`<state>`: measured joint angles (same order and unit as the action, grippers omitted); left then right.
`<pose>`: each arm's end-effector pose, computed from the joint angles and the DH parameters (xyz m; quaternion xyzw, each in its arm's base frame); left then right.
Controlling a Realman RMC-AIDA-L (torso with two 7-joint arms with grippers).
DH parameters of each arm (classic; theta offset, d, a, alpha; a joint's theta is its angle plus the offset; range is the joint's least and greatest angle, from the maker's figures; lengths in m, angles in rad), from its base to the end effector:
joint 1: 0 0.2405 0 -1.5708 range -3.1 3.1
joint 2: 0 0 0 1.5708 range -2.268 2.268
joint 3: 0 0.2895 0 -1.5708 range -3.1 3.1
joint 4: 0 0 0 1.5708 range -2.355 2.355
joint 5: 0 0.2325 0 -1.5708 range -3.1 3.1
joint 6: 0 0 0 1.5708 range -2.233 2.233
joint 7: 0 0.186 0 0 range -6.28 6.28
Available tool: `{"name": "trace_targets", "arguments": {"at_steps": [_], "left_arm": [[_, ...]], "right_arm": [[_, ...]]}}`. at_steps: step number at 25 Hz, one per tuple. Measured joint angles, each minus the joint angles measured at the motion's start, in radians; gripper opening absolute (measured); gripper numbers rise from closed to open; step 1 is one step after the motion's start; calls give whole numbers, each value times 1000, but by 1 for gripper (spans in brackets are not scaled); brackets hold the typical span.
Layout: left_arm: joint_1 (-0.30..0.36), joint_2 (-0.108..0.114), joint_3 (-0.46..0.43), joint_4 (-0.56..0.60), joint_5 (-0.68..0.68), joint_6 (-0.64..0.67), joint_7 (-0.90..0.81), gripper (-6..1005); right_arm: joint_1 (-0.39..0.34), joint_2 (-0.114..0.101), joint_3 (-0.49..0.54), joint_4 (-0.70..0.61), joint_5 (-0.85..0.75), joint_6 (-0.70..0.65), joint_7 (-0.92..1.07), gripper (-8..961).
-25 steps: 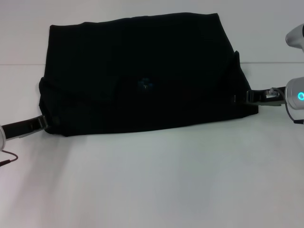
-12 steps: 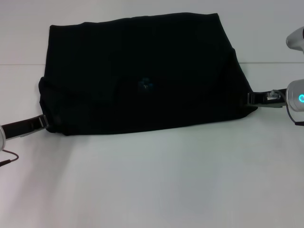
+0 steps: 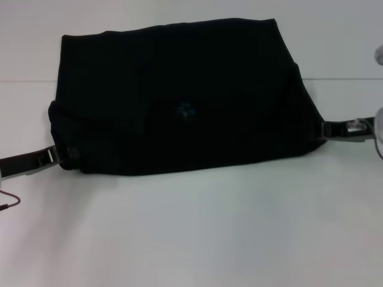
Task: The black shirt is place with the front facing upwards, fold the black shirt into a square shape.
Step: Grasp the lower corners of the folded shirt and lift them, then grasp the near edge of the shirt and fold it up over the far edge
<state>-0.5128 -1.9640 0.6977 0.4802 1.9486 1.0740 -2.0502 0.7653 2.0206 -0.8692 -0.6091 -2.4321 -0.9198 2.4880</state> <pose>-0.3893 0.4228 -0.0133 -0.7205 -0.5974 -0.2319 0.2650 0.3130 0.4986 -0.0414 -0.7704 0.5576 0.0635 0.3026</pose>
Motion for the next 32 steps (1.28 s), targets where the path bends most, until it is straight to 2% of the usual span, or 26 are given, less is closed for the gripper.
{"name": "trace_targets", "arguments": {"at_steps": [8,13,16,24,27,32], "left_arm": [[52,61,-40,7,79,268,-93,51],[79,75,-130,45,200,445,-169,51],[91,79,-143,74,261,528,-208,52],[94,95,-145,85,433,684,-248,52],[85,96,-145,93,485,722,-245,52],[81,96,-146,98,481,730,-236,51]], "right_arm": [[-141,-16,16,-138,45,-337,-71,47],[-208,-10,28,-168,52,-524,-171,45],[-246,-7,29,-164,42,-648,-294,44],[-317,-26,43,-146,30,-803,-469,44],[-326,-30,58,-145,30,-812,-479,45],[-308,-31,107,-128,36,-801,-475,45]]}}
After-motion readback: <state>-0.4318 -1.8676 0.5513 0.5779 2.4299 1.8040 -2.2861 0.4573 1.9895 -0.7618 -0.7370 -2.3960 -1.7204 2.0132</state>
